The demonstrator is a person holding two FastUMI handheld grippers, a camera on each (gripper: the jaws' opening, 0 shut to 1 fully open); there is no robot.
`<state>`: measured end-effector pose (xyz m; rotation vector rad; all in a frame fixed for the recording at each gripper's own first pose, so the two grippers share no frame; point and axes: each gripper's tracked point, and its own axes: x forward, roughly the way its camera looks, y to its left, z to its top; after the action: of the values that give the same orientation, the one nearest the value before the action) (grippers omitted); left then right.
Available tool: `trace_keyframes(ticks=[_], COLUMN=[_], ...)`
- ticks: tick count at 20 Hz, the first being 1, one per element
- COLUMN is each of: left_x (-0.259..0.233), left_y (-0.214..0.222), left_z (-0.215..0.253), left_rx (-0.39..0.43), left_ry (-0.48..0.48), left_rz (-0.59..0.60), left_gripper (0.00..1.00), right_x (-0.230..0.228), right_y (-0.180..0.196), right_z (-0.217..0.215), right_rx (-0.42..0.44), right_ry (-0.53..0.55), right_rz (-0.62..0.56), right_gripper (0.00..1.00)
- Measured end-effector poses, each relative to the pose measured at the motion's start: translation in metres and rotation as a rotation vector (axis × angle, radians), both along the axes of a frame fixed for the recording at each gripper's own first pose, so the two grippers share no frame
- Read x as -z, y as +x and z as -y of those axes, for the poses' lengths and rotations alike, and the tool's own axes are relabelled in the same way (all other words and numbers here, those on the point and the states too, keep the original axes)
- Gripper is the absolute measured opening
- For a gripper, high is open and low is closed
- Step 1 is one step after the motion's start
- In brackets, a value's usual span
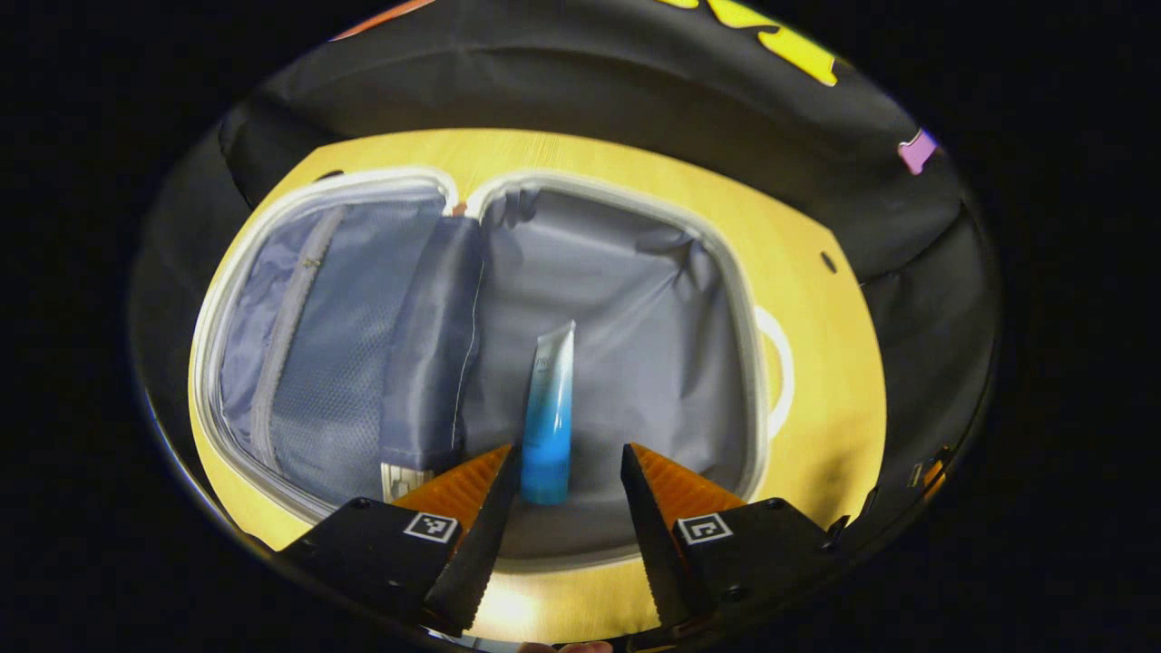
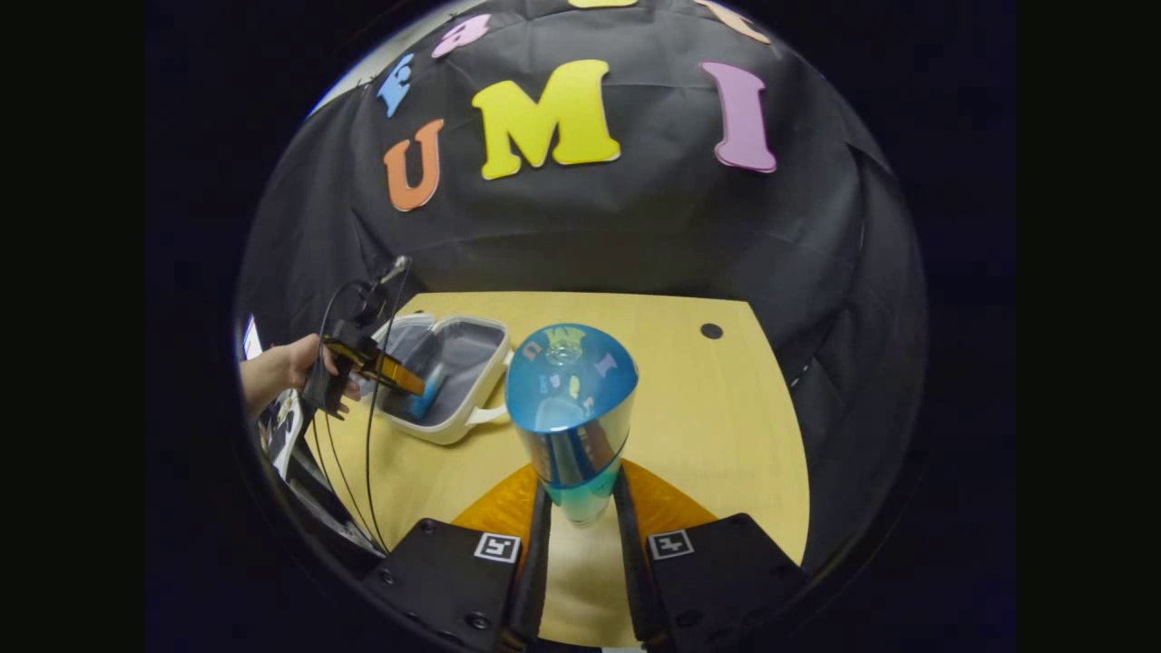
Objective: First open the suitcase, pack the skin care products into it, and then close the suitcase.
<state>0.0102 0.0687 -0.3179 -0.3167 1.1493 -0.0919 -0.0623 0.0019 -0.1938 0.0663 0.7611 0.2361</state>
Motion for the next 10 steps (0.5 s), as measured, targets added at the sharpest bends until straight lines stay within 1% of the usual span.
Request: trace_keyframes(ticks=[1, 2, 3, 4, 5, 6, 8, 10], left_x=[-0.013, -0.025, -0.037, -0.051, -0.063, -0.070, -0.080, -0.087], left_y=[-0.005, -0.010, -0.018, -0.027, -0.037, -0.046, -0.072, -0.094], left_z=[-0.003, -0.008, -0.016, -0.026, -0.038, -0.047, -0.064, -0.086], left_rx=[-0.018, -0.045, -0.074, -0.101, -0.125, -0.143, -0.185, -0.251], left_ry=[-0.011, -0.012, -0.012, -0.004, 0.010, 0.023, 0.020, 0.033], left_rz=[0.044, 0.082, 0.121, 0.163, 0.206, 0.246, 0.294, 0.356], left_gripper=[0.77, 0.80, 0.87, 0.90, 0.93, 0.93, 0.96, 0.96], right_x=[-0.001, -0.004, -0.006, -0.008, -0.010, -0.012, -0.010, -0.001], right_y=[0.005, 0.011, 0.018, 0.027, 0.036, 0.045, 0.064, 0.080], right_z=[-0.018, -0.038, -0.058, -0.079, -0.100, -0.121, -0.161, -0.195], right_rx=[-0.033, -0.068, -0.101, -0.133, -0.168, -0.200, -0.260, -0.289], right_ry=[0.009, 0.020, 0.034, 0.044, 0.052, 0.056, 0.072, 0.092], right_rz=[-0.001, -0.002, -0.002, 0.000, 0.004, 0.013, 0.015, -0.007], right_gripper=[0.34, 0.31, 0.31, 0.34, 0.31, 0.34, 0.34, 0.32])
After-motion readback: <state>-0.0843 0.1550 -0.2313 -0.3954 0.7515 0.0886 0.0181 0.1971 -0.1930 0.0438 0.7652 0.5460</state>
